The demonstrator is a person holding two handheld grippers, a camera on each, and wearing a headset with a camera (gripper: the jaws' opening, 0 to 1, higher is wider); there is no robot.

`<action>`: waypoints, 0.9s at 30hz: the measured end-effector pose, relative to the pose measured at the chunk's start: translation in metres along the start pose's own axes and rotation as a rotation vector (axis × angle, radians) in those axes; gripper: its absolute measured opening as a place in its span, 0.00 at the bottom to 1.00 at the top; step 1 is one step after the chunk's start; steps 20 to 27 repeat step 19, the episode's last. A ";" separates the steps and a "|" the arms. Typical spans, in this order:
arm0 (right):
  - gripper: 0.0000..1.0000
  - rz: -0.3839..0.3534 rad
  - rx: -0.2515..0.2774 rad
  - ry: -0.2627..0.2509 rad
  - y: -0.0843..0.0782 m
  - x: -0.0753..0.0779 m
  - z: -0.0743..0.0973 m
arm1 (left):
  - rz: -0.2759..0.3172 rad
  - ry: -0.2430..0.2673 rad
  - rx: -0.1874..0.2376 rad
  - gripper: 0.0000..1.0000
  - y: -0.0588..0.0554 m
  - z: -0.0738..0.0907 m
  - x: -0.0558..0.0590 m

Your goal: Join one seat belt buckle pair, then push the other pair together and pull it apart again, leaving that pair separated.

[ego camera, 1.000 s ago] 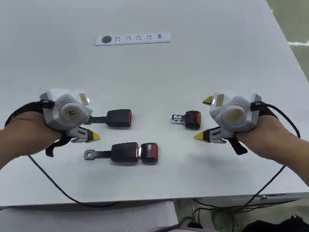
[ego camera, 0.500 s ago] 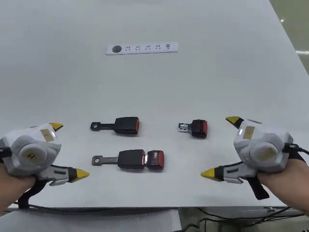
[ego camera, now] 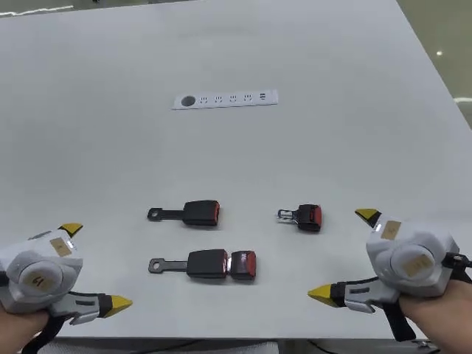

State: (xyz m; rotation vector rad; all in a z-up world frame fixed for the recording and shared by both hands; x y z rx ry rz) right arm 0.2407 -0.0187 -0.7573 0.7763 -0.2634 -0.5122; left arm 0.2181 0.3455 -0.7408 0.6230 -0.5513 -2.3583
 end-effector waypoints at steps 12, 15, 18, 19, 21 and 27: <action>1.00 -0.027 0.014 -0.015 0.003 0.002 0.005 | 0.022 0.027 0.006 1.00 0.004 0.005 -0.004; 1.00 -0.025 0.017 -0.019 0.006 0.003 0.007 | 0.028 0.039 0.010 1.00 0.004 0.007 -0.006; 1.00 -0.023 0.018 -0.022 0.007 0.003 0.007 | 0.032 0.039 0.010 1.00 0.003 0.008 -0.006; 1.00 -0.022 0.017 -0.022 0.008 0.003 0.007 | 0.033 0.041 0.009 1.00 0.002 0.008 -0.008; 1.00 -0.022 0.017 -0.022 0.008 0.003 0.007 | 0.033 0.041 0.009 1.00 0.002 0.008 -0.008; 1.00 -0.022 0.017 -0.022 0.008 0.003 0.007 | 0.033 0.041 0.009 1.00 0.002 0.008 -0.008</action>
Point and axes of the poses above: the centre of the closed fingertips' face, and the gripper's own axes: z roughly backward along the fingers, x roughly to its right, y roughly out of its top, the point moved 2 cm from there along z, roughly backward along the fingers, and after that the axes turned 3 degrees about y, right-handed, at the moved point
